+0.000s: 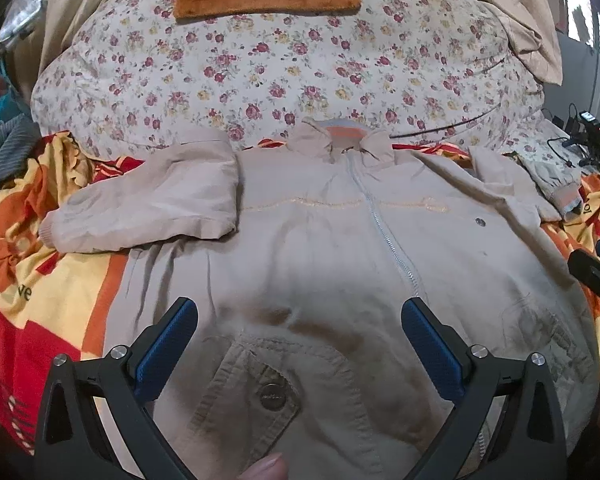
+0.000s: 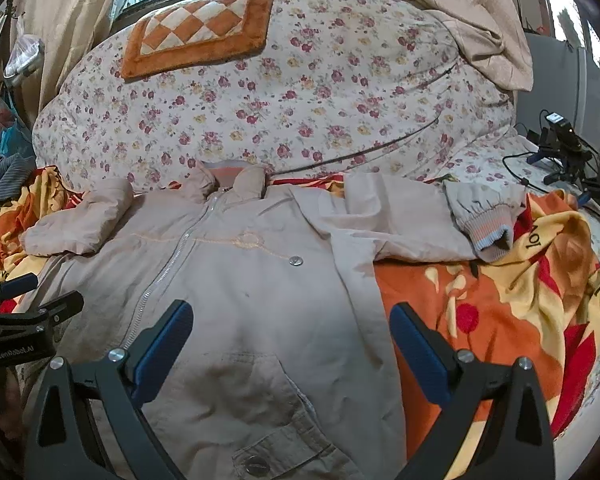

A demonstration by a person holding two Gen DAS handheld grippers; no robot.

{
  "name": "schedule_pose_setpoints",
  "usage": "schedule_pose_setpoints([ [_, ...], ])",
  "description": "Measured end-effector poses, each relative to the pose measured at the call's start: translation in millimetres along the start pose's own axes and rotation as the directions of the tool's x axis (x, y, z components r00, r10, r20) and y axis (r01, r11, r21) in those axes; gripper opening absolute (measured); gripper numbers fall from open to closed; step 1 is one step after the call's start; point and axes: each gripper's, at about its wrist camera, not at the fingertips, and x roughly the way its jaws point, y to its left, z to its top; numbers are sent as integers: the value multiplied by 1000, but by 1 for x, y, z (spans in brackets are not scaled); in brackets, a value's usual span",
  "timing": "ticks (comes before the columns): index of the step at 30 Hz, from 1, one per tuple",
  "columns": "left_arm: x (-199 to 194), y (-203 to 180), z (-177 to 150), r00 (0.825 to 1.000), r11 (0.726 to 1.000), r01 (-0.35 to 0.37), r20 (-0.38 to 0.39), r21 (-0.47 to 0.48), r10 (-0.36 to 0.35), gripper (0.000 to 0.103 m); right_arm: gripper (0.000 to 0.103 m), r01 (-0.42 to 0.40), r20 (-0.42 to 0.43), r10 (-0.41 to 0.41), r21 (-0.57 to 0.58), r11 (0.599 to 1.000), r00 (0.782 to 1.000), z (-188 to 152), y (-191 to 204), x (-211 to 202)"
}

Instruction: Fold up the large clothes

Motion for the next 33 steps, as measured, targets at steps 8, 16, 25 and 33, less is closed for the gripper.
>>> schedule_pose_setpoints([
  [8, 1, 5, 0, 1000, 1000, -1, -4, -19, 1, 91, 100, -5, 2, 5, -2, 1000, 1000, 1, 2, -1],
  [16, 4, 7, -3, 1000, 999, 11, -23, -30, -12, 91, 100, -5, 1, 5, -5, 1000, 1000, 1, 5, -1],
  [25, 2, 8, -2, 1000, 1000, 5, -11, -31, -5, 91, 100, -6, 4, 6, -7, 1000, 1000, 0, 5, -1],
  [33, 0, 7, -2, 1000, 1000, -6, 7, -26, 6, 91, 100, -5, 5, 6, -7, 1000, 1000, 0, 6, -1],
])
